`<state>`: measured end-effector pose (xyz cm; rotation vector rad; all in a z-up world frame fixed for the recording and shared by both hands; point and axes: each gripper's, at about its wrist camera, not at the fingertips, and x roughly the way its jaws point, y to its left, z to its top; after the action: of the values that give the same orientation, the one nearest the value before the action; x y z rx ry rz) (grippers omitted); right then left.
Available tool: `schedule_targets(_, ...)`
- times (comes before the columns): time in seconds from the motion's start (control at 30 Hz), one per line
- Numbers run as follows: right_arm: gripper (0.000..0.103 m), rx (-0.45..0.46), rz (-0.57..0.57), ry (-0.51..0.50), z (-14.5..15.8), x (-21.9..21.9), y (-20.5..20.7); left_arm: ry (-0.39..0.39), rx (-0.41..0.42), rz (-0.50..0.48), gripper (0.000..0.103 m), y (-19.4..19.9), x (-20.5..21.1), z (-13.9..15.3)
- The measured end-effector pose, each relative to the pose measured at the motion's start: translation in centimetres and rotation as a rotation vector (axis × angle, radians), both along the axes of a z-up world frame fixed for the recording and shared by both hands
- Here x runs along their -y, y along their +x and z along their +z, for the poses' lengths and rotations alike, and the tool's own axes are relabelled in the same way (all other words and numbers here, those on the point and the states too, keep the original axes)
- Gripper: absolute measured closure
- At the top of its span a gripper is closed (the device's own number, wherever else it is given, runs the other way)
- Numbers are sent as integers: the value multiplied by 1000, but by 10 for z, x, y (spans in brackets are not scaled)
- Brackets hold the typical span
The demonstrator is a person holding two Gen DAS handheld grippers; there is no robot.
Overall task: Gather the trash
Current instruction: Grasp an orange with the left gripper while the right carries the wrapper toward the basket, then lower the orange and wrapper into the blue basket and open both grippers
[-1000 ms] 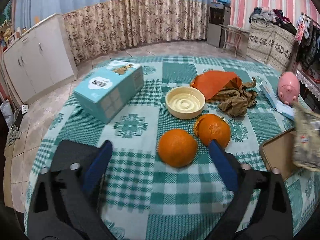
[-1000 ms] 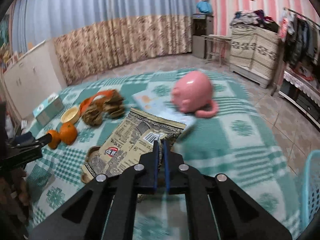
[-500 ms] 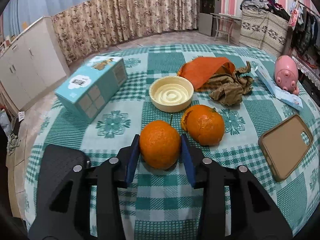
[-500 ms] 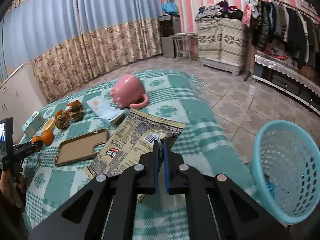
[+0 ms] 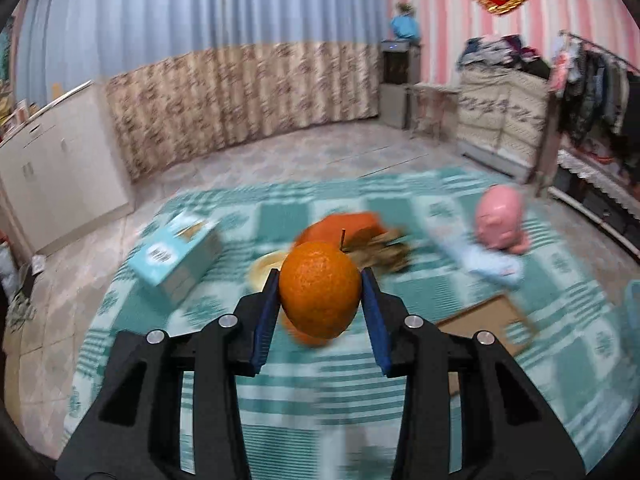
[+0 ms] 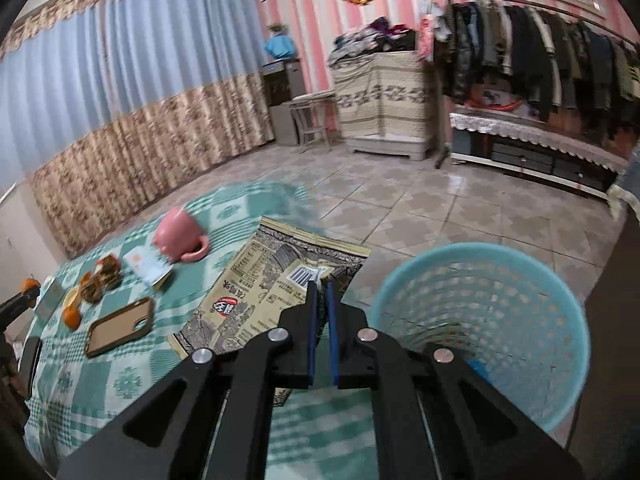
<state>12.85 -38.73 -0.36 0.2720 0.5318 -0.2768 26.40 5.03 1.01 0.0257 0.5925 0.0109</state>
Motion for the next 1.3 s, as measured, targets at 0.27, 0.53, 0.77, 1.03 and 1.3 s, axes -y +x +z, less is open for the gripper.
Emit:
schedule_targets(0.27, 97, 16, -109, 11, 3, 54, -42, -49, -7, -209, 64, -13, 106, 10)
schedule_targets(0.53, 97, 11, -194, 16, -1, 96, -73, -19, 5, -408, 64, -35, 211, 4)
schedule_targets(0.77, 97, -8, -263, 2, -7, 124, -95, -23, -21, -548, 64, -47, 289, -8)
schedule_targets(1.03, 97, -10, -323, 9, -15, 145, -105, -2, -8, -681, 64, -70, 354, -15)
schedule_targets(1.3, 98, -41, -338, 12, -30, 156, -103, 7, -28, -795, 63, -75, 408, -33)
